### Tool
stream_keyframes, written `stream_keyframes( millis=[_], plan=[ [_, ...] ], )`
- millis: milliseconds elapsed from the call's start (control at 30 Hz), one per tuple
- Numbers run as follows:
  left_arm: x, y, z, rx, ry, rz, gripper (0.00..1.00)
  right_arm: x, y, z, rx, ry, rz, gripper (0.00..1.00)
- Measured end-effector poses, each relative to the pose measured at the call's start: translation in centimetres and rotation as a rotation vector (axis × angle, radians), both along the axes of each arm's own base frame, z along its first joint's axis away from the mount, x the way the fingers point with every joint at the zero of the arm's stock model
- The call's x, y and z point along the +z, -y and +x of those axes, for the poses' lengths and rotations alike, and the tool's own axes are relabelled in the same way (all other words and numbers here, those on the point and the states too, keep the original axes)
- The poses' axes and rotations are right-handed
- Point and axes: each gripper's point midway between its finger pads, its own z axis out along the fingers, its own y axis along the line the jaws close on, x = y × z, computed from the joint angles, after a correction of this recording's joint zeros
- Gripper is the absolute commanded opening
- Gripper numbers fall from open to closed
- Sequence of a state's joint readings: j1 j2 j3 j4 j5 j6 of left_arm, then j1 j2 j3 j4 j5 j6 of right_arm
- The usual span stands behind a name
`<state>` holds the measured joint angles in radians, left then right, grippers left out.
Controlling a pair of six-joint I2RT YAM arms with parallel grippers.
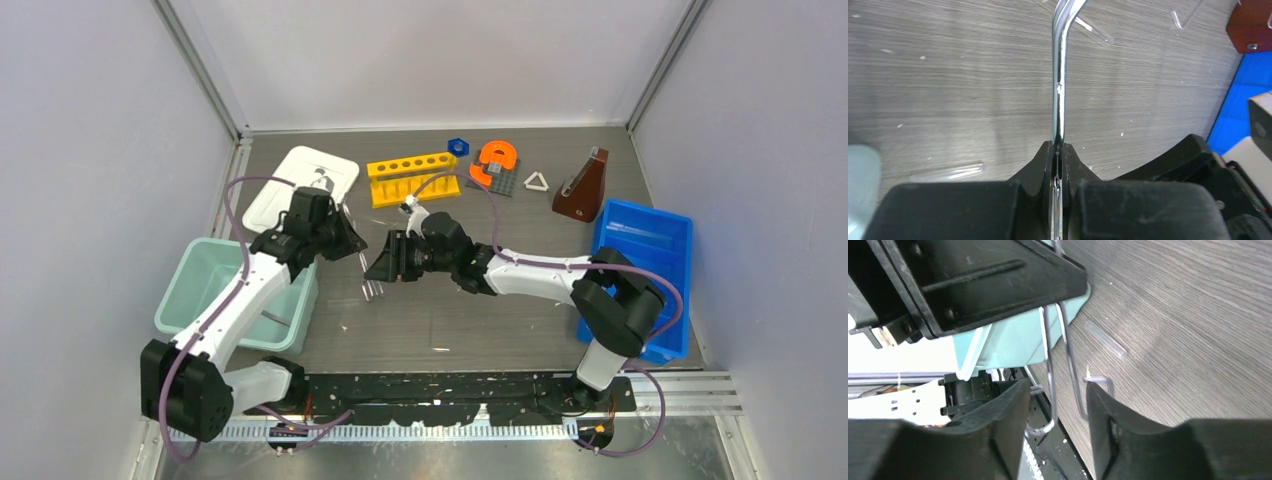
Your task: Organize the chemistry lab equipment
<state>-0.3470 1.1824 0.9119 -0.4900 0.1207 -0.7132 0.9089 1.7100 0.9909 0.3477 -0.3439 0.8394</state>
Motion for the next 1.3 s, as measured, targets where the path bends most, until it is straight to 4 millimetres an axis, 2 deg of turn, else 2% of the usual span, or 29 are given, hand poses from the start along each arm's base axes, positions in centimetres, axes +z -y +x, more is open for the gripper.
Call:
stream_keyframes(
  millis=[33, 133, 200, 300, 400, 467, 600, 700, 800, 933, 1100, 1200, 1300],
  plan=[
    [0.1, -0.4, -0.1, 0.010, 0.005, 0.015, 0.00, 0.1, 0.2, -0.1, -0.002, 0.004, -0.013, 0.68],
    [1.4, -1.8, -0.3, 0.053, 0.030, 0.063, 0.00, 0.9, 1.2, -0.3, -0.019, 0.022, -0.043, 0.78],
    [3.1, -2.9, -0.4, 0.094, 0.068, 0.089, 0.00, 2.4, 2.0, -0.3, -0.036, 0.050, -0.043, 0.83],
    [6.2, -4.7, -0.6, 0.165, 0.139, 0.130, 0.00, 5.4, 3.2, -0.4, -0.066, 0.104, -0.019, 0.98],
    [9.2, -6.8, -0.9, 0.242, 0.213, 0.180, 0.00, 8.4, 4.5, -0.5, -0.102, 0.163, 0.014, 0.99],
    [10.6, -8.6, -1.3, 0.304, 0.251, 0.227, 0.00, 9.6, 5.3, -0.5, -0.128, 0.192, 0.023, 1.00],
    [11.8, -12.6, -2.7, 0.449, 0.286, 0.340, 0.00, 9.3, 6.8, -0.2, -0.181, 0.211, -0.023, 1.00],
    [11.7, -15.8, -3.8, 0.565, 0.269, 0.435, 0.00, 7.8, 8.0, 0.4, -0.234, 0.212, -0.088, 1.00],
    [11.3, -18.1, -4.5, 0.661, 0.248, 0.505, 0.00, 6.3, 9.3, 0.6, -0.274, 0.210, -0.139, 1.00],
    [9.7, -20.7, -5.8, 0.779, 0.192, 0.586, 0.00, 5.2, 10.7, 0.4, -0.296, 0.219, -0.185, 1.00],
    [6.4, -23.8, -7.1, 0.915, 0.077, 0.615, 0.02, 4.5, 11.4, 0.7, -0.320, 0.218, -0.225, 0.97],
    [3.7, -25.0, -7.9, 0.971, -0.022, 0.599, 0.03, 3.2, 11.9, 1.0, -0.339, 0.199, -0.287, 0.96],
    [0.5, -25.7, -8.8, 1.004, -0.139, 0.572, 0.07, 1.8, 12.2, 1.6, -0.355, 0.175, -0.356, 0.94]
  ],
)
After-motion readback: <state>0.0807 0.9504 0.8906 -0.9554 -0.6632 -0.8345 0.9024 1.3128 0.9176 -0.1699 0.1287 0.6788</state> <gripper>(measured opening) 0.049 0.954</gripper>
